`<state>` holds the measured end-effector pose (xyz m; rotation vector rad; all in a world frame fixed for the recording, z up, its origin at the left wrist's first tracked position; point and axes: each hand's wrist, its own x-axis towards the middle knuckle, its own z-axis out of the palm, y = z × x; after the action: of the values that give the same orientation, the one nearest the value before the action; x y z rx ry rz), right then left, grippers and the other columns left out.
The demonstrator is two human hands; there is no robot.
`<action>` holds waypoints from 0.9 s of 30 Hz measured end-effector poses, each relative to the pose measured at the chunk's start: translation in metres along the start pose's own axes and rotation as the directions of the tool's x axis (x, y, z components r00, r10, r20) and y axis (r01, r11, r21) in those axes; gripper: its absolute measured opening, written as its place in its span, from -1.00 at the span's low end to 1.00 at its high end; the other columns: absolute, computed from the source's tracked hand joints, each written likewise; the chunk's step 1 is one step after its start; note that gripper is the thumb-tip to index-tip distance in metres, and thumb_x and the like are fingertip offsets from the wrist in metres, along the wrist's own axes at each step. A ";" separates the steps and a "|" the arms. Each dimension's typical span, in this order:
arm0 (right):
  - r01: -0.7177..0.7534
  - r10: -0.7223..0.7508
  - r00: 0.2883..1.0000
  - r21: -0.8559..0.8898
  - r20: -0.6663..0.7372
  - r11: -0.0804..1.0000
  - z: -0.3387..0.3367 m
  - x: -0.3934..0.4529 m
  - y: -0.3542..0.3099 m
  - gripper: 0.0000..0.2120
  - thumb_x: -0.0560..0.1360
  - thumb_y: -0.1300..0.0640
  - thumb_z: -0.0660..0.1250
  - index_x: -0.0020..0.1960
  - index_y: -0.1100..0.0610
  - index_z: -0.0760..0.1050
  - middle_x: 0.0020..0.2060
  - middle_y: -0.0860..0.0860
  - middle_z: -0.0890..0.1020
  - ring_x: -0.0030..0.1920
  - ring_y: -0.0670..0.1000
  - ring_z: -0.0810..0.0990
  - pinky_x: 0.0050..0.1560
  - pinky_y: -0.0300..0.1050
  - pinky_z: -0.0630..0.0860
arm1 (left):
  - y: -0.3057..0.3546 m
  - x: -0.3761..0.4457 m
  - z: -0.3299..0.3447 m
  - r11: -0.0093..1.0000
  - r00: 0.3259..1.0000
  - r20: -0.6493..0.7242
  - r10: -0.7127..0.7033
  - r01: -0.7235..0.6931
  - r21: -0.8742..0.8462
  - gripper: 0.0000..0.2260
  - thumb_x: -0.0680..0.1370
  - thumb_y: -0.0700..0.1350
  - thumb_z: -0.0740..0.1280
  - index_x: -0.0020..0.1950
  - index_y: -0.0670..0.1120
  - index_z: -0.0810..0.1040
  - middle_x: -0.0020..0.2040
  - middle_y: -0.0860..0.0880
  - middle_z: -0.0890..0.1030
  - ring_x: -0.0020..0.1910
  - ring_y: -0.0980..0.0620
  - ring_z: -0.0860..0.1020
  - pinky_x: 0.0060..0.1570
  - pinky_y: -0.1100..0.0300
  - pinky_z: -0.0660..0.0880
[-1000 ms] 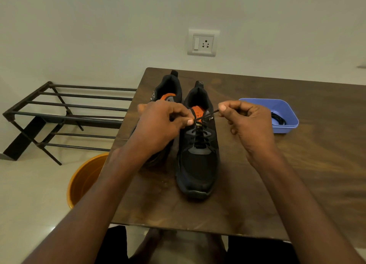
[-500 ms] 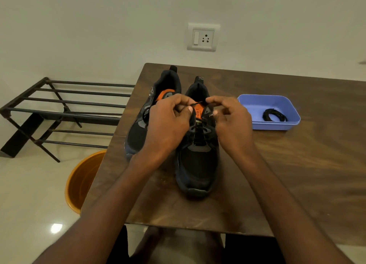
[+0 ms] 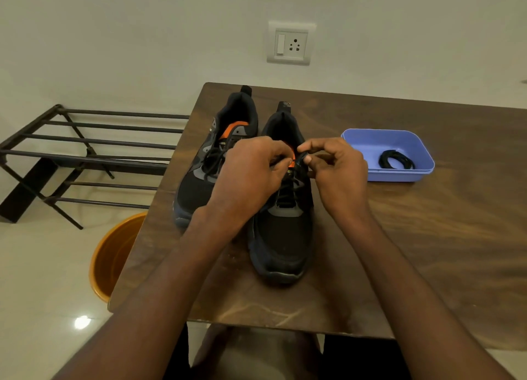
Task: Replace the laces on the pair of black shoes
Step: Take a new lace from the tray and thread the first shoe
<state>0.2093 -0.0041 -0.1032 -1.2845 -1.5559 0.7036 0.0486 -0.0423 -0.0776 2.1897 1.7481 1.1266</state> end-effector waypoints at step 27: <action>-0.095 0.094 0.996 -0.024 -0.005 0.995 0.000 -0.008 -0.010 -0.75 0.56 0.32 0.39 -0.01 -0.01 0.72 -0.21 -0.13 0.72 -0.13 -0.15 0.71 -0.04 -0.04 0.71 | -0.001 0.014 -0.018 0.993 0.958 0.288 0.005 -0.038 0.110 -0.85 0.62 -0.11 0.37 0.12 0.03 0.71 -0.21 0.24 0.39 -0.22 0.20 0.42 -0.19 0.32 0.28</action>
<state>0.2048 -0.0146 -0.0970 -1.3841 -1.5121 0.7430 0.0376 -0.0354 -0.0589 2.3039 1.7028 0.6813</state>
